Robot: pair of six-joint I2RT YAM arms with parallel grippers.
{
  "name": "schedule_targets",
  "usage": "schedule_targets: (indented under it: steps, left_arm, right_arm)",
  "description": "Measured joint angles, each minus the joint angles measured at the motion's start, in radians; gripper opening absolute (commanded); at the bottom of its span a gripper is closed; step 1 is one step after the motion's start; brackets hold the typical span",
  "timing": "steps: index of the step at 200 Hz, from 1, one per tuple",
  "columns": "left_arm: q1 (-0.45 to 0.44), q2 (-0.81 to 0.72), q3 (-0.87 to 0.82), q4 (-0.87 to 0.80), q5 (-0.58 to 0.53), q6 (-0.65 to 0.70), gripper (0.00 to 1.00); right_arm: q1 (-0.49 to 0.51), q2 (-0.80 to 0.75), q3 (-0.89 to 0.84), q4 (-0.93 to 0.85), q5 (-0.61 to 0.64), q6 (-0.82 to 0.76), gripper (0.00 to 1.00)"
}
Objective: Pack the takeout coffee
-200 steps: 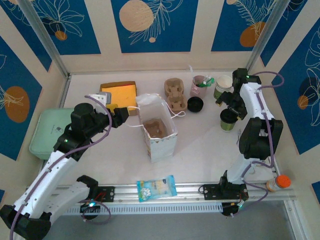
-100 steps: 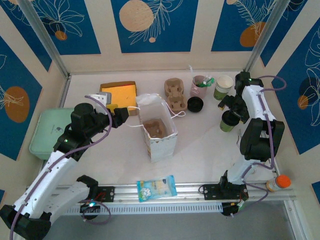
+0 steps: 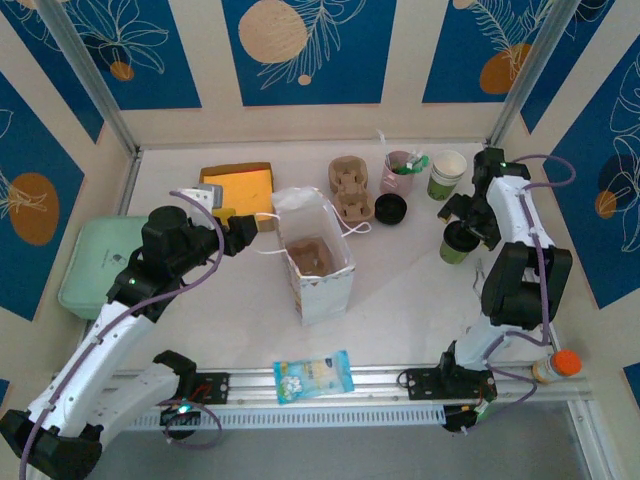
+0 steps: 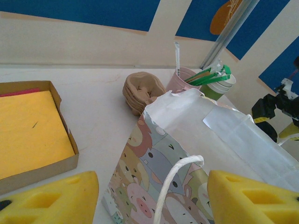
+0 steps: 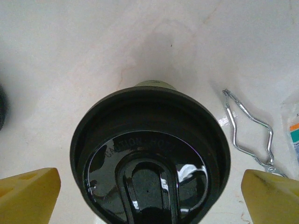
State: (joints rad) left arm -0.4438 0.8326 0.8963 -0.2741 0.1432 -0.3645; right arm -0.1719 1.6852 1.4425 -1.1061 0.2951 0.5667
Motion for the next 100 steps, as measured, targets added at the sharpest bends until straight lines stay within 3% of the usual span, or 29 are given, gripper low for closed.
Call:
schedule_targets:
  steps: [100]
  left_arm:
    - [0.000, 0.000, 0.000, -0.004, -0.007, 0.000, 0.63]
  right_arm:
    - [0.000, 0.118, -0.006, 0.051, -0.015, -0.018, 0.98]
